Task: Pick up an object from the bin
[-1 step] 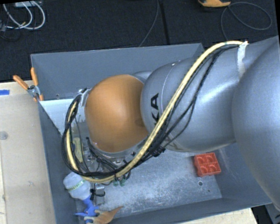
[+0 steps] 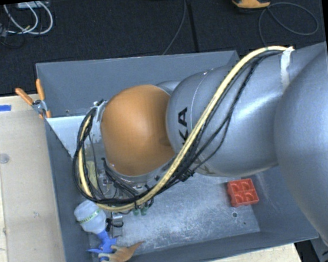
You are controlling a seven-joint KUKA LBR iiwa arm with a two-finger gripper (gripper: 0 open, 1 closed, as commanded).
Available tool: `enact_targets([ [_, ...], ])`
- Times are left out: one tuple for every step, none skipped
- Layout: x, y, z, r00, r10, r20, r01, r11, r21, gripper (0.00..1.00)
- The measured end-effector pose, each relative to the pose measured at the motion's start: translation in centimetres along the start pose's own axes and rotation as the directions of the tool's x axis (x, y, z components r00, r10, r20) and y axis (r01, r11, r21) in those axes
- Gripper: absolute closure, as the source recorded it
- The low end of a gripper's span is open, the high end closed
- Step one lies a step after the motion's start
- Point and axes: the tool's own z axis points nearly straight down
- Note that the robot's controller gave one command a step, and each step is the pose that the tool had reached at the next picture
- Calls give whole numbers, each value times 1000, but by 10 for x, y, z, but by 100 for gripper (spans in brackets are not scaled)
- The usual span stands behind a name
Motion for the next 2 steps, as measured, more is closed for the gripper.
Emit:
enact_targets([
  [3,-5,84,999,45,-2,-45,999,1,0],
  [12,-5,85,994,106,-3,-106,994,2,0],
])
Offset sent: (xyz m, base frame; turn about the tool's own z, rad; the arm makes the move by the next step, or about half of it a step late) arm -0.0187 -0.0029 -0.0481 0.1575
